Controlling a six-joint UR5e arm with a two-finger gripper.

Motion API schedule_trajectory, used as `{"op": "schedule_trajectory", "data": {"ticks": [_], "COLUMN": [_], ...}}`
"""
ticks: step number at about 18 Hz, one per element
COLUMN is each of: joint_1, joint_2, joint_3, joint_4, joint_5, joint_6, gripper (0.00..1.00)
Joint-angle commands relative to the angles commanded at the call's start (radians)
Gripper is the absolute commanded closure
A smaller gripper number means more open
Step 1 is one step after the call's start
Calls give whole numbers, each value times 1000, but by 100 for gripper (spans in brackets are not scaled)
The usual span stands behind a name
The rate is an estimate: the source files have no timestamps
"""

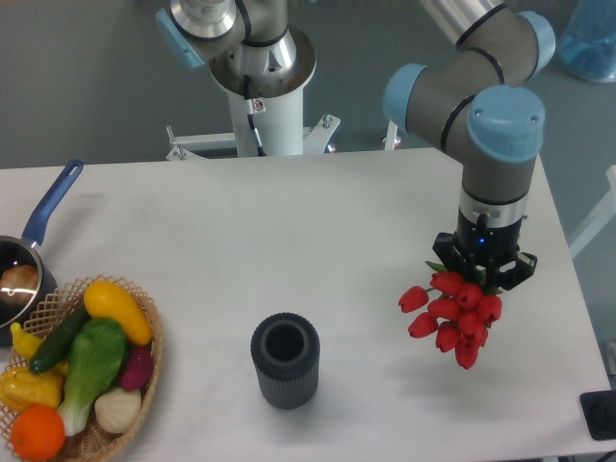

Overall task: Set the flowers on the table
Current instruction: 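Lower the gripper holding the red tulips toward the table surface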

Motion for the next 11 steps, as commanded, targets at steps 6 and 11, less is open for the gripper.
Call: {"op": "schedule_trajectory", "data": {"ticks": [6,11], "joint_1": [-3,-21], "joint_2": [-5,-12], "joint_3": [-9,-24], "joint_4": [0,5], "joint_5": [-2,0], "joint_6": [-2,-5], "gripper": [96,97]}}
